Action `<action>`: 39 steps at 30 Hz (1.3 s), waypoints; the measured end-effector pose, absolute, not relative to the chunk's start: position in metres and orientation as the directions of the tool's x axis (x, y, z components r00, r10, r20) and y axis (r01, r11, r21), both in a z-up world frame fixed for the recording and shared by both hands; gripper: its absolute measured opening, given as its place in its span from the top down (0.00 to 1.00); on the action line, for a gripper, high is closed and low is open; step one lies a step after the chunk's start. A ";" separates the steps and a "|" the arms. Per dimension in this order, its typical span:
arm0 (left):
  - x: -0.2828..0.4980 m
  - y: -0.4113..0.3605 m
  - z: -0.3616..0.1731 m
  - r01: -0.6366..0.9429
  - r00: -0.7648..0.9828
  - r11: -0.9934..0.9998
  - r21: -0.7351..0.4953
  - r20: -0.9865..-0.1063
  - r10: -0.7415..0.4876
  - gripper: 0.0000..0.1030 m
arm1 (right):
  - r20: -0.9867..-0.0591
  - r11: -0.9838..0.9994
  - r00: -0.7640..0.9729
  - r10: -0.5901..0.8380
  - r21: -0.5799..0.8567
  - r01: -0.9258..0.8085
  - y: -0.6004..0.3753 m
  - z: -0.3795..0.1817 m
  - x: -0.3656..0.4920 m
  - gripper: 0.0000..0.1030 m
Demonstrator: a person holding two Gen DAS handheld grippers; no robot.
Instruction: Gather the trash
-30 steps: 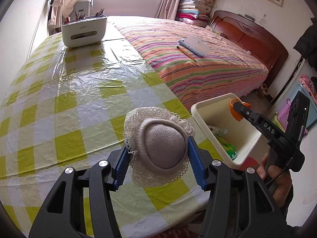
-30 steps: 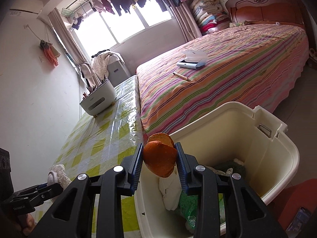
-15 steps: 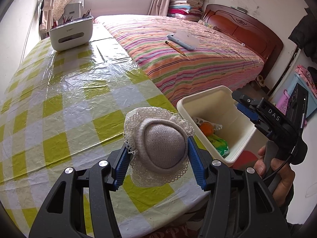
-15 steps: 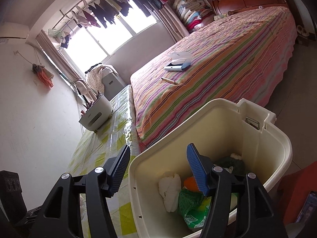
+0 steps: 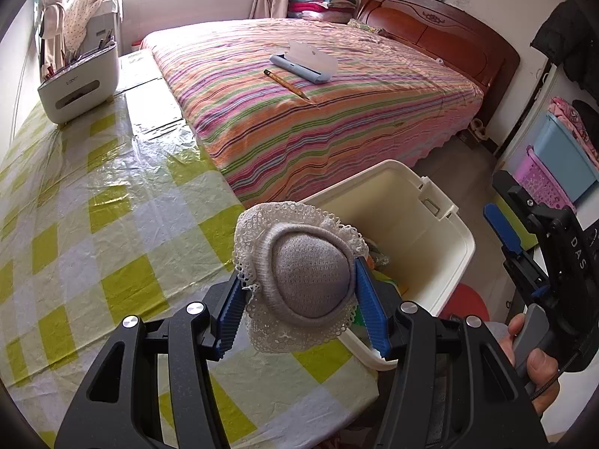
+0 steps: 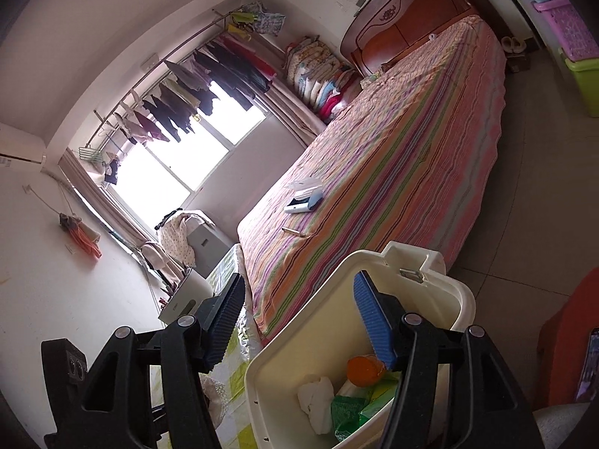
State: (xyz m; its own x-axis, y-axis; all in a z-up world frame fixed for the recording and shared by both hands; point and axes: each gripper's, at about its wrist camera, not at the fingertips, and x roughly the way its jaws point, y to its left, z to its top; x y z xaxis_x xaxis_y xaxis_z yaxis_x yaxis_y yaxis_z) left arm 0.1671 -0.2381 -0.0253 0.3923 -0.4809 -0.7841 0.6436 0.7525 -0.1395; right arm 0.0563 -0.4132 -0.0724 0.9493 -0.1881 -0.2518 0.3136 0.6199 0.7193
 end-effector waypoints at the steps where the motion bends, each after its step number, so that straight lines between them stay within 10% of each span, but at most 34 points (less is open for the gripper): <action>1: 0.169 -0.245 -0.026 0.649 0.387 0.749 -0.134 -0.789 -0.477 0.48 | -0.248 0.614 0.950 -0.188 0.726 0.311 -0.417 -0.072 0.055 0.43; 20: 0.168 -0.300 -0.039 0.664 0.381 0.743 -0.090 -0.813 -0.440 0.26 | -0.257 0.623 0.949 -0.180 0.717 0.313 -0.421 -0.070 0.049 0.39; 39: 0.101 -0.098 -0.008 0.326 0.828 0.943 0.063 -0.501 -0.252 0.15 | -0.342 0.923 0.921 -0.184 0.263 0.282 -0.300 -0.056 0.075 0.30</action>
State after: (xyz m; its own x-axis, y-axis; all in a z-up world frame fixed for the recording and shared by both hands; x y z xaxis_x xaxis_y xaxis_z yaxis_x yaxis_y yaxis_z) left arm 0.1012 -0.0984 -0.0081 0.8278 -0.2525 -0.5009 0.3258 0.9433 0.0630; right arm 0.0745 -0.3004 -0.0562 0.9214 -0.1841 -0.3423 0.2820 0.9228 0.2627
